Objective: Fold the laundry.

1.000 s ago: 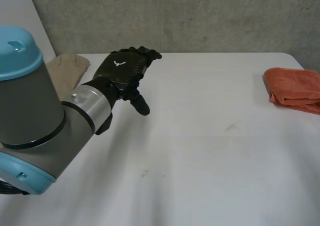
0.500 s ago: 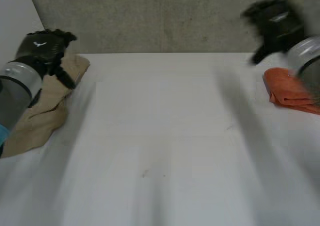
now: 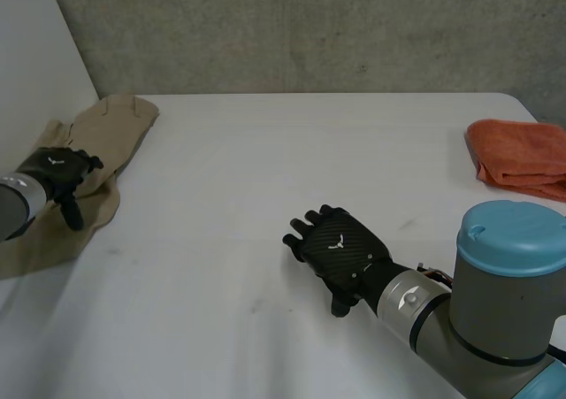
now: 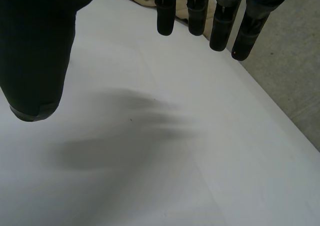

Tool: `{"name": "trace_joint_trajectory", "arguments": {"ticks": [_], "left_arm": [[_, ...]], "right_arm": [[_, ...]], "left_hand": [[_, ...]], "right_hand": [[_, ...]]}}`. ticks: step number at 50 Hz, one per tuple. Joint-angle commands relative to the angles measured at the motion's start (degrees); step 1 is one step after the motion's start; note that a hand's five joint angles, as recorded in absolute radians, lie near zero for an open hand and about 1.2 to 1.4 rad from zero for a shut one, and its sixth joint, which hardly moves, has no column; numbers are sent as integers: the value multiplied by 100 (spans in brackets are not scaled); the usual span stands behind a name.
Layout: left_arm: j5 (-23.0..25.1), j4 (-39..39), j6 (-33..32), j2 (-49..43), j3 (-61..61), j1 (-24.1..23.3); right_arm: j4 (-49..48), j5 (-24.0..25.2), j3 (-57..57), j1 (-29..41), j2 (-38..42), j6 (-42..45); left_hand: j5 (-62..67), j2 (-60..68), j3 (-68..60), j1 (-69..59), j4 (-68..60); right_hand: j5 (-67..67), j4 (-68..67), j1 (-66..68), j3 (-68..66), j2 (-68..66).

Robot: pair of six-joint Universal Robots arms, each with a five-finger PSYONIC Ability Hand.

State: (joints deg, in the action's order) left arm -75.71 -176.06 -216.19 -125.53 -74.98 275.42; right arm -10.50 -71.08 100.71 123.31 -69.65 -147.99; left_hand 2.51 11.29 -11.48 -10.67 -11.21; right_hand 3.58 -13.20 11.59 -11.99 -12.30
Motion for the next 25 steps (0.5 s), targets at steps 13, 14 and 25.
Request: {"name": "trace_joint_trajectory", "arguments": {"ticks": [13,14,25], "left_arm": [[-111,-25,-556,-674,282,-23],[-128,-25,-565,-709,308,-23],[-656,-95,-574,-999,589,-76]], "right_arm": [[-23,-2,28,-114,4,-20],[-23,-2,28,-123,13,-20],[-23,-2,63,-158,13,-20]], "left_hand": [[880,1002,-983,-1064,-1010],[897,1019,-1000,-1081,-1028],[2444,2566,-2547,-2628,-2574]], "right_hand": [[-358,320,-159,199,230],[-358,320,-159,199,230],[-358,320,-159,199,230]]}}
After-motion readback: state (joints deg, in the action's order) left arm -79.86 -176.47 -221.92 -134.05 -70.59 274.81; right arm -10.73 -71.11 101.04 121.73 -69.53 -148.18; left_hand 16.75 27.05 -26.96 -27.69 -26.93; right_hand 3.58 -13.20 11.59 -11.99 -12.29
